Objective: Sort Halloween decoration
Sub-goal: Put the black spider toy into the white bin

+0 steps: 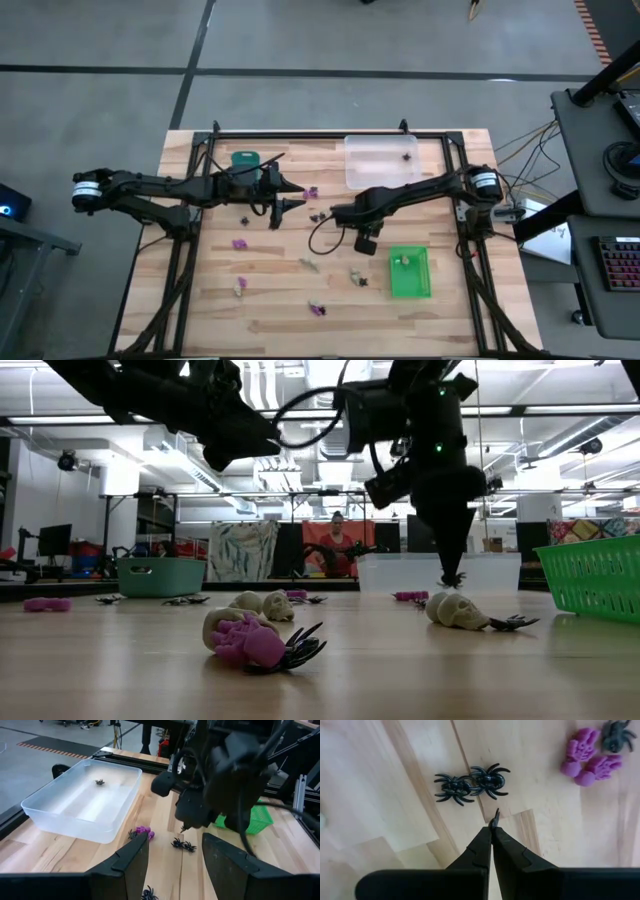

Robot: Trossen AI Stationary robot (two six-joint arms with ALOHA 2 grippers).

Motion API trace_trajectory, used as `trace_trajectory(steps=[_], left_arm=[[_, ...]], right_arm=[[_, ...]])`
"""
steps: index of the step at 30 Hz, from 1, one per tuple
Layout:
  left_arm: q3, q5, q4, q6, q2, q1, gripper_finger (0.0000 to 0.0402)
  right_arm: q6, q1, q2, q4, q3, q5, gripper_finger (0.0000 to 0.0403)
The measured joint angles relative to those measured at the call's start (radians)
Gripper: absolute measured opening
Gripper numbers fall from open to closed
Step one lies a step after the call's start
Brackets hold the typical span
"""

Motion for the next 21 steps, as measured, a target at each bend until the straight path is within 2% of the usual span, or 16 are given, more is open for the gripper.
trace_trajectory(steps=[10, 21], left_arm=[[0.0, 0.0, 0.002, 0.001, 0.0, 0.0, 0.0168], [0.0, 0.0, 0.006, 0.006, 0.0, 0.0, 0.0168]], right_arm=[[-0.051, -0.088, -0.121, -0.021, 0.0, 0.009, 0.0008], [-0.183, -0.328, -0.218, -0.033, 0.02, 0.029, 0.0008]])
